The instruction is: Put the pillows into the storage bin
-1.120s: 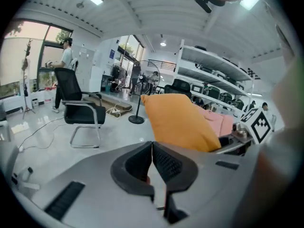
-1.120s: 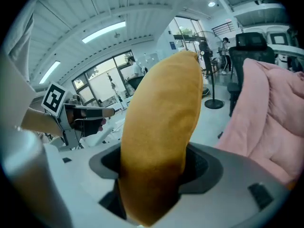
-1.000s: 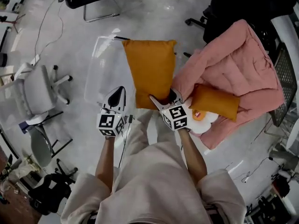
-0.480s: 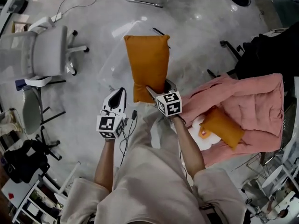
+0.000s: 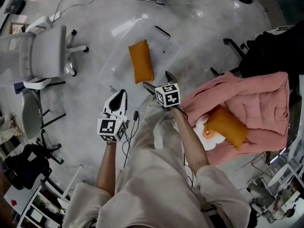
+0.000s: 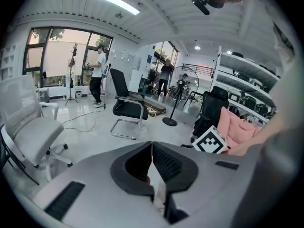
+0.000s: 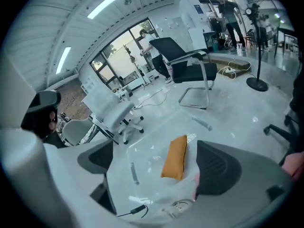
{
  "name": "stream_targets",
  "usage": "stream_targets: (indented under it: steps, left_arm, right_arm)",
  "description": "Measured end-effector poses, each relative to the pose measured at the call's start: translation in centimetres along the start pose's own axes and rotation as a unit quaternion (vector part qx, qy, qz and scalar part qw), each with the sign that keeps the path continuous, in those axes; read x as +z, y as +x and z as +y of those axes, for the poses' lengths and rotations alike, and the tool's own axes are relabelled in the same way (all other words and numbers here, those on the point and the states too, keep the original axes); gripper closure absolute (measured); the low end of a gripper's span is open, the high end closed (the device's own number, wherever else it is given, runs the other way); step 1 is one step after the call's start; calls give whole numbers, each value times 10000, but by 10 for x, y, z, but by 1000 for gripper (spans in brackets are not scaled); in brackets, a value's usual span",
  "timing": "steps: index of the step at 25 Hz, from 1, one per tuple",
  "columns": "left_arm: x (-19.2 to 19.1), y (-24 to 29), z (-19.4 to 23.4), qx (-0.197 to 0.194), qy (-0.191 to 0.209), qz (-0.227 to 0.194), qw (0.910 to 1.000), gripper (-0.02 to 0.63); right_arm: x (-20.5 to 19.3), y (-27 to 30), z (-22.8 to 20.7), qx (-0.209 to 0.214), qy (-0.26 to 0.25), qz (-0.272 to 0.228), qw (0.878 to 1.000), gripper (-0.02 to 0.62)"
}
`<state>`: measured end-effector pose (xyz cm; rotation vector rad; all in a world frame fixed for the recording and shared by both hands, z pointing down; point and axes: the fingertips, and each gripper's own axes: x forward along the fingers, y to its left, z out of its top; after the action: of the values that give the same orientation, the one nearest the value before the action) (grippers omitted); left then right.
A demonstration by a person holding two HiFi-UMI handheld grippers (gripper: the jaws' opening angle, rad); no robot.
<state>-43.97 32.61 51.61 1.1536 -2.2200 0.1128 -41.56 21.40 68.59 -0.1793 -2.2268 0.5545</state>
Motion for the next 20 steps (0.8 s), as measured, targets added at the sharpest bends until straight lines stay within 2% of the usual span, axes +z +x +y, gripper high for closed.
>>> stream_targets:
  steps: [5,9,15,20]
  left_arm:
    - [8,20,-43,-395,210,17,9990,594]
    - [13,41,-90,-912,475,101,9946,594]
    - [13,63,-183,-1687,922,233,9811,594]
    - [1,74,-273,-2295,1268,353,9644,594]
  right_arm:
    - [-5,-61,-21,-225,85,-498,9985,56]
    - [-11,-110,-44,-606,205,-857,9943,57]
    - [-30,-202,-90,-1276,640,-1476,9787,57]
    - [-74,-285,-138,-1885,1128,-1830,9583,58]
